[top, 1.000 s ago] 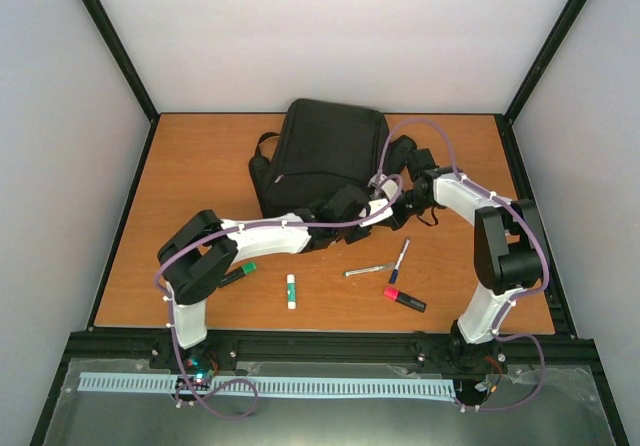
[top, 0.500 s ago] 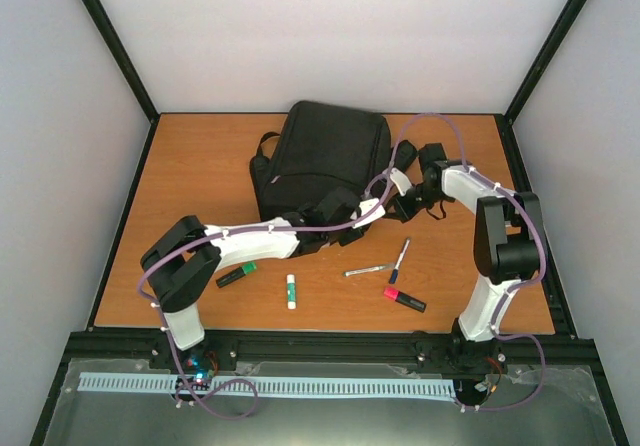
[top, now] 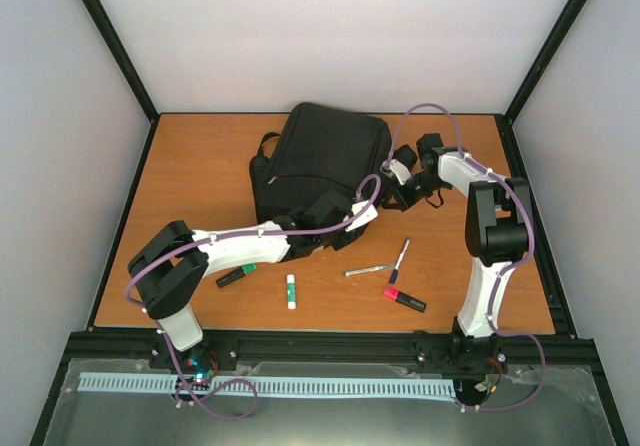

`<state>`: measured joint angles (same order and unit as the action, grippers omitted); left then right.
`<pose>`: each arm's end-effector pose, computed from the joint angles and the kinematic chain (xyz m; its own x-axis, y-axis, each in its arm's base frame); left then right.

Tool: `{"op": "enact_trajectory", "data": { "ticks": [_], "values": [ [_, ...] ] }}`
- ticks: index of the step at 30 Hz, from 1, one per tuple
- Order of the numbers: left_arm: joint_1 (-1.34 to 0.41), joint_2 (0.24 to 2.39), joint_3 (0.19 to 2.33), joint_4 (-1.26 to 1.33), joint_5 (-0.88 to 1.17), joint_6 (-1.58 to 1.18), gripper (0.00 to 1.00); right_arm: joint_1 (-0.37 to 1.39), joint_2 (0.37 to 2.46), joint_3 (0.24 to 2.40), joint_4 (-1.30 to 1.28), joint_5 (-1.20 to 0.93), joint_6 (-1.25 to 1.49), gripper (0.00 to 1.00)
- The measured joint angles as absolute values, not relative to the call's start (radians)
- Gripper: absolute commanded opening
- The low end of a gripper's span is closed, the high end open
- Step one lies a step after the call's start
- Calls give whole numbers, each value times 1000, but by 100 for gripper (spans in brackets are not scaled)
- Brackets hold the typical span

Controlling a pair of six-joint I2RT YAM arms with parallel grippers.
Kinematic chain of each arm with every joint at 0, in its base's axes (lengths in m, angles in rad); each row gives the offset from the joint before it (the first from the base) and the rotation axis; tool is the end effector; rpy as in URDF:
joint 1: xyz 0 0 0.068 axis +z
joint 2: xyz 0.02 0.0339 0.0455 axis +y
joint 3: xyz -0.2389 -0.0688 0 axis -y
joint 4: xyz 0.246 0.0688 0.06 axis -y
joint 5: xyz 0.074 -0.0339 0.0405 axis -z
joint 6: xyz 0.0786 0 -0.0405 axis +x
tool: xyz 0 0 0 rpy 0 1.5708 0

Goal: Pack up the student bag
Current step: Zip the student bag at the center of the board.

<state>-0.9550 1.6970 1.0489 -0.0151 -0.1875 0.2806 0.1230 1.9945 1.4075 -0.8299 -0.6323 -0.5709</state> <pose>0.2439 -0.3193 0.1567 -0.1431 0.6733 -0.7254 0.7876 0.5213 0.3285 0.3688 0.0924 0.1092 -0.7231 -0.5286 -0.4446 -0.6889 0.5987 0.4086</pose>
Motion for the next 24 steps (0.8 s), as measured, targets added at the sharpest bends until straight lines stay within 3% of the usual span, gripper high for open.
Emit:
{"op": "enact_trajectory", "data": {
  "ticks": [5,11,12,13,14,24],
  "values": [
    [-955,1697,1047,-16,-187,263,21,123,1999,1415,-842,-636,-565,7],
    [-958,1694,1058,-38,-193,208,50,100,1977,1386,-806,-613,-546,23],
    [-958,1693,1062,-46,-196,194,56,96,1964,1376,-803,-612,-542,26],
    [-958,1691,1069,-58,-201,175,71,93,1947,1365,-801,-612,-538,29],
    [-958,1689,1076,-66,-207,166,96,89,1925,1356,-800,-611,-537,32],
    [-900,1583,1151,-162,-246,-2,100,80,1653,1348,-800,-619,-500,58]
  ]
}}
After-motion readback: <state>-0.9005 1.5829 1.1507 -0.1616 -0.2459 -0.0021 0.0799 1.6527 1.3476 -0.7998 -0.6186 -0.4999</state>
